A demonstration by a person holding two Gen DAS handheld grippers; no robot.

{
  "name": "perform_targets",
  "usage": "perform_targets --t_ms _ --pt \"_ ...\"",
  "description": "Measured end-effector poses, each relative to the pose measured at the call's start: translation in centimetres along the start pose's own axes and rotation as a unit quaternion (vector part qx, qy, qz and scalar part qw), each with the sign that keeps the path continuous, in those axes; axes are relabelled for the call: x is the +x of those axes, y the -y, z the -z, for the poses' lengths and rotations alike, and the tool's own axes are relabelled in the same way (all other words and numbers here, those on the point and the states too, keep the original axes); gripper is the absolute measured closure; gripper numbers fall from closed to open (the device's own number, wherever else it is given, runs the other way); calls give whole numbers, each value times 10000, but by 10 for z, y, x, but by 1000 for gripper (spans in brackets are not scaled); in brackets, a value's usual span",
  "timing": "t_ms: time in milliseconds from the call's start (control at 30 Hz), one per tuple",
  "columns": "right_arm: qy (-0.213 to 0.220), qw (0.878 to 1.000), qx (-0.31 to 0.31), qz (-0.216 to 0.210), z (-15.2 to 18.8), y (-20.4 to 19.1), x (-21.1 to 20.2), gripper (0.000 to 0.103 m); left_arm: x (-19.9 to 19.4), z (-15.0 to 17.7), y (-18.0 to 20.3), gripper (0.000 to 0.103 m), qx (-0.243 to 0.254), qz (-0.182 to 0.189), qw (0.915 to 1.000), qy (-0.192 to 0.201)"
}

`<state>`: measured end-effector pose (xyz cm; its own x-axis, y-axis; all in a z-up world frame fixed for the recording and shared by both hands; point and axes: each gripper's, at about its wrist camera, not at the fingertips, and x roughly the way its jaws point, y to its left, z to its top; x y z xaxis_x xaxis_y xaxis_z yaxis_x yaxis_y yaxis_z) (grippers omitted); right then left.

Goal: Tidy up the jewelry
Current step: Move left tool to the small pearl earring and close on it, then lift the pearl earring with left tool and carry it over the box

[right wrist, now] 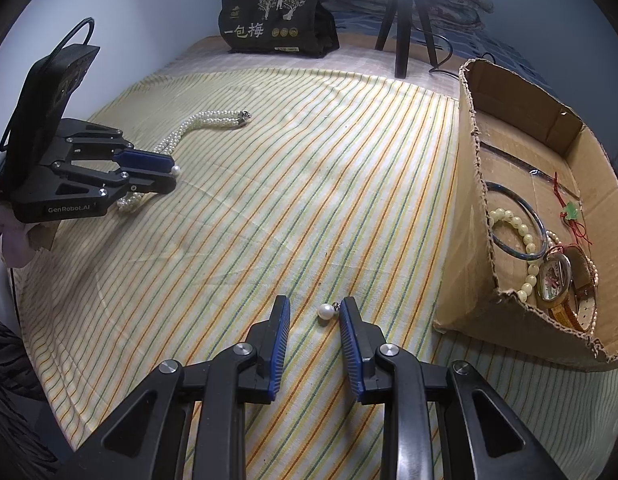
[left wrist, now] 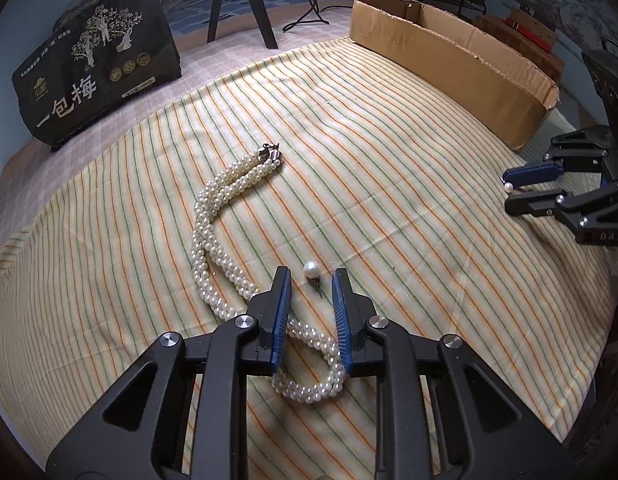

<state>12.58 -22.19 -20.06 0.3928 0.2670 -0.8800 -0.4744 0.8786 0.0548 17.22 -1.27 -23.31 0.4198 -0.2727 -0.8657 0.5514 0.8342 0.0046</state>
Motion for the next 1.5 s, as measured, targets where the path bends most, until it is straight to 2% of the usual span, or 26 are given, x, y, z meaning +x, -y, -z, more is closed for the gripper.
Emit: perform_targets --t_ms 233,433,500,533,800,1167,1500 --pt "-7 10000 13 10 1 1 0 80 5 -5 1 84 45 28 10000 32" --pt "-24 10000 -24 46 2 1 -1 87 4 -1 6 96 33 -44 9999 108" --pt "-32 10000 -36 56 1 1 -1 89 4 0 8 96 19 -102 9998 152" --pt "-32 10000 -39 60 1 1 -1 94 3 1 8 96 -4 -106 9998 166" --pt "-15 10000 -17 55 0 -1 -6 96 -4 2 7 97 -153 -89 9997 184" --pt "497 9988 -44 -22 -14 -9 -47 96 -41 -14 12 97 -376 -184 9974 592" --pt "956 9948 251 259 -29 12 -88 96 -79 -48 37 97 -573 49 9923 1094"
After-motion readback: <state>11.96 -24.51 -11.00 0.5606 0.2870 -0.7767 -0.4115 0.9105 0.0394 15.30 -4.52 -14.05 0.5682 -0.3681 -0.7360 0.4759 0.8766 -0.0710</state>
